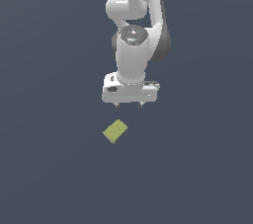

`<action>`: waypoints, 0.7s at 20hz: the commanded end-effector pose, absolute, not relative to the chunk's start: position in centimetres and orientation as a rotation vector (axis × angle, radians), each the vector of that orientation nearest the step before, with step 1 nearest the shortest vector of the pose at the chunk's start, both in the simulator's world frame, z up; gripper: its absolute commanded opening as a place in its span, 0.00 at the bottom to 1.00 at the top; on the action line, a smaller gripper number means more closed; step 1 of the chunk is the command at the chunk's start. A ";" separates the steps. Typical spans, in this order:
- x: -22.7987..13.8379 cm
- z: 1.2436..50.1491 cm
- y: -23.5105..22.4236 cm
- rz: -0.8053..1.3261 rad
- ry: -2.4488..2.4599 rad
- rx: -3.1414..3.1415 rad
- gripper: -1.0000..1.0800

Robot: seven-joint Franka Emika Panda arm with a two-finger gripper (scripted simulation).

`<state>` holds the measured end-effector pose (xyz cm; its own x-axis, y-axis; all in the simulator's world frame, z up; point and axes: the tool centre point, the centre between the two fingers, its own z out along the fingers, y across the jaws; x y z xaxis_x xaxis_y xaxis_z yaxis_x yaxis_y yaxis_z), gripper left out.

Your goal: Pick up the object and move it to a goal position.

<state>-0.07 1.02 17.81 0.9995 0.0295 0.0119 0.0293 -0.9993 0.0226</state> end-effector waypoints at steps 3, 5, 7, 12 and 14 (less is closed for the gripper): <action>-0.1 17.9 1.2 0.017 0.049 3.120 0.96; -0.2 18.0 1.6 0.011 0.059 3.124 0.96; -0.4 18.3 2.2 0.003 0.078 3.130 0.96; -0.6 18.7 2.9 -0.005 0.109 3.134 0.96; -0.6 18.6 2.8 -0.004 0.102 3.134 0.96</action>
<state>-0.58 2.82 18.68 0.9978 0.0665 -0.0018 0.0665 -0.9978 0.0062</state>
